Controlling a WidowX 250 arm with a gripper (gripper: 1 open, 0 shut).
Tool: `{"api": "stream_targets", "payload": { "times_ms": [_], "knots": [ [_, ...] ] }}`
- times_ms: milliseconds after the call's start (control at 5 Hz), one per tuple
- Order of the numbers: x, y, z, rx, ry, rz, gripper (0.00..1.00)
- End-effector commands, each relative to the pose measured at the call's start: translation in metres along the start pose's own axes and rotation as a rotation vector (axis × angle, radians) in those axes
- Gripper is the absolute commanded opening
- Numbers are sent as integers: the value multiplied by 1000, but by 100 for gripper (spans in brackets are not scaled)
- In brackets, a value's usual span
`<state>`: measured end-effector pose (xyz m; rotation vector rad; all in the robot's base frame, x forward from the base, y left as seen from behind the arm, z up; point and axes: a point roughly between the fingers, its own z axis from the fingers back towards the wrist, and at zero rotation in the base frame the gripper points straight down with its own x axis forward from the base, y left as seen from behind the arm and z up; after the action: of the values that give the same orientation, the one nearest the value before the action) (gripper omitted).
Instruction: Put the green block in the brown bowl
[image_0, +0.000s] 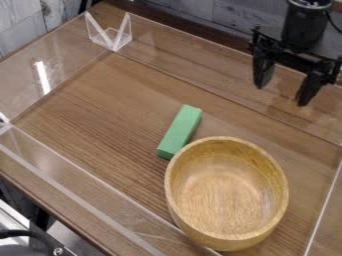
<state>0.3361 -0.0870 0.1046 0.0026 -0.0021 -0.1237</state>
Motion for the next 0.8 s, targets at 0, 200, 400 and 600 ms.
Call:
{"api": "stream_targets", "payload": {
  "times_ms": [0,200,400,600],
  "knots": [
    [17,9,20,12,-126,-14,100],
    [21,20,17,20,-153,-11,100],
    [25,28,13,24,-173,-6,100],
    [29,33,10,28,-190,-1,100]
  ]
}}
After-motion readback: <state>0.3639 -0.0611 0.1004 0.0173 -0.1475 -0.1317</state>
